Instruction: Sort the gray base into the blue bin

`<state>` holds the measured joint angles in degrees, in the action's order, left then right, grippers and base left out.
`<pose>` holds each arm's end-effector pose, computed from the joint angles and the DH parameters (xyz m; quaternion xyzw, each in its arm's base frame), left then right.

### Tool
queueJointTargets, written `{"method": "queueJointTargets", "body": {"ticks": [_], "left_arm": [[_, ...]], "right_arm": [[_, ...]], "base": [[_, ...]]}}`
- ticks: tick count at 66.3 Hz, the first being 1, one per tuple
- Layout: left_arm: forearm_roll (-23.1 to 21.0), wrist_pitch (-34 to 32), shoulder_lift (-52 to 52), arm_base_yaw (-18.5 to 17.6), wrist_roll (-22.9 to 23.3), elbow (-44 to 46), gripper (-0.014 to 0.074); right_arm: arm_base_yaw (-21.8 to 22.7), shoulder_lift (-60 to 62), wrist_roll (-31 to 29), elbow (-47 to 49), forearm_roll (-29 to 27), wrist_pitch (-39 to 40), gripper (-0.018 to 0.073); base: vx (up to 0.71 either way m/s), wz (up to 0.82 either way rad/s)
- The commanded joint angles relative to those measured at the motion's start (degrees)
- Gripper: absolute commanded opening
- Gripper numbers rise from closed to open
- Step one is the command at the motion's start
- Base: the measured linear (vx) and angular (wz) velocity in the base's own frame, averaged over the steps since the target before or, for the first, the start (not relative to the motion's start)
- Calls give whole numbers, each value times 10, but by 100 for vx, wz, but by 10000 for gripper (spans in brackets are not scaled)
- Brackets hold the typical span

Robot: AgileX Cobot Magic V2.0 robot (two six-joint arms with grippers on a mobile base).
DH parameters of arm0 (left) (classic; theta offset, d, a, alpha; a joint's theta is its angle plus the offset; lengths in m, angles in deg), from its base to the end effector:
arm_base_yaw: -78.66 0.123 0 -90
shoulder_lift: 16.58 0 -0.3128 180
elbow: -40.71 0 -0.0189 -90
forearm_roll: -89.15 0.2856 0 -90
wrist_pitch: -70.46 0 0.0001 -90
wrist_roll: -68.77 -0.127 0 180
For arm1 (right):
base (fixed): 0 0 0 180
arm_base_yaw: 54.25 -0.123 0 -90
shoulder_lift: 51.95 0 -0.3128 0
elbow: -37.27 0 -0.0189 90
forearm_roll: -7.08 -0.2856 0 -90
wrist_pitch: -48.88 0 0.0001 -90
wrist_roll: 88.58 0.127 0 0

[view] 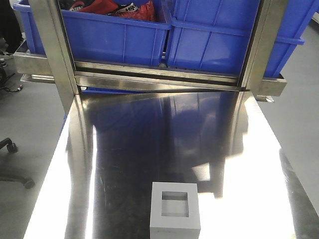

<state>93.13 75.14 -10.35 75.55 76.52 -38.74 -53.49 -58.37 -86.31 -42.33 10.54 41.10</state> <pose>0.0993 -0.0047 0.1964 -0.0062 0.7092 -0.0404 0.7038 0.0995 -0.0024 0.1882 0.0003 0.7301 -0.0144 0.6832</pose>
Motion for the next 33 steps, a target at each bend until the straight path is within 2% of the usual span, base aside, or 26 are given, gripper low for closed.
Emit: {"method": "queueJointTargets", "body": {"ticks": [1, 33], "left_arm": [[-2, -41, -6, 1, 3, -12, -6], [-2, -41, -6, 1, 3, -12, -6]], "right_arm": [[2, 7, -4, -9, 3, 45, -9], [2, 7, -4, -9, 3, 45, -9]], "base": [[0, 0], [0, 0]]}}
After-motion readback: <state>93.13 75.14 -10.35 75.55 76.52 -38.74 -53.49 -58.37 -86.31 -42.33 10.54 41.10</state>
